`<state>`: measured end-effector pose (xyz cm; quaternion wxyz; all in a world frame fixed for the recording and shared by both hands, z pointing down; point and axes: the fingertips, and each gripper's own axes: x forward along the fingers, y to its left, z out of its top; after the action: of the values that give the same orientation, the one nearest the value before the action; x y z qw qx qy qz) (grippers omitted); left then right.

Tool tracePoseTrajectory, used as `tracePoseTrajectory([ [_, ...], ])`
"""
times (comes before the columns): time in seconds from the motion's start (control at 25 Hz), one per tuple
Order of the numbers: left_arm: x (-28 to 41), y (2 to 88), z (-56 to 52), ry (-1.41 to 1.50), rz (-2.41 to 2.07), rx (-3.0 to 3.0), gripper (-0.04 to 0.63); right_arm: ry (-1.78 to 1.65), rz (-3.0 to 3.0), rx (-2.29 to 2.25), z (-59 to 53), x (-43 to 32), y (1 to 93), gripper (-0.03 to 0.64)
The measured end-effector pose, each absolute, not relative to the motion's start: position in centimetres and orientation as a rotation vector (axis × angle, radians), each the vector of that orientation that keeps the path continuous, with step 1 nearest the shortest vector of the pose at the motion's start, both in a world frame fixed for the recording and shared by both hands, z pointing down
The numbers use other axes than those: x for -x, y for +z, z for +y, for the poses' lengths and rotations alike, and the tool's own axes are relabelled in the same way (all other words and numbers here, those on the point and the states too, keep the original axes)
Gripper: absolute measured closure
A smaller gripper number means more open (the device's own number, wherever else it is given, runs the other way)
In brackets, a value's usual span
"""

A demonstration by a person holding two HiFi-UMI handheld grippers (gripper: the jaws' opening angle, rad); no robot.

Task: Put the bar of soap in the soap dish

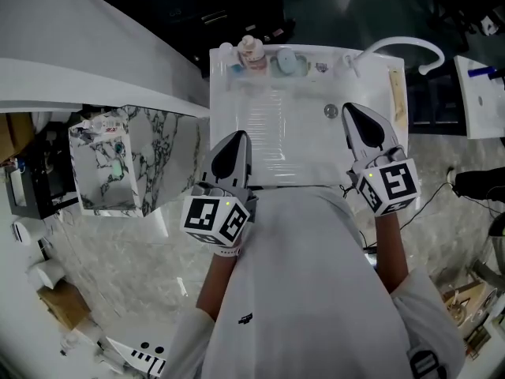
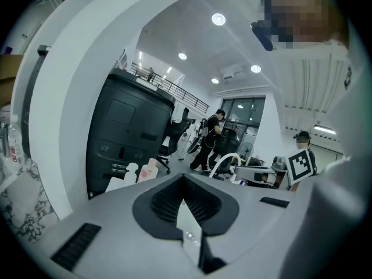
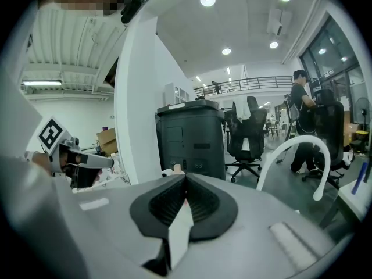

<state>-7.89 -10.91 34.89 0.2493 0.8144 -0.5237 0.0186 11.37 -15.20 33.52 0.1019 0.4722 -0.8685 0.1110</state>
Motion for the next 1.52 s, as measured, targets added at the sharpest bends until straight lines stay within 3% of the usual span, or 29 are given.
tracePoseTrajectory([
  [1.52,8.2,34.3,-10.1,0.036,-1.466,-2.203,0.588,0.31,-2.564,-1.414,-13.1,-9.8,33.8,0.605],
])
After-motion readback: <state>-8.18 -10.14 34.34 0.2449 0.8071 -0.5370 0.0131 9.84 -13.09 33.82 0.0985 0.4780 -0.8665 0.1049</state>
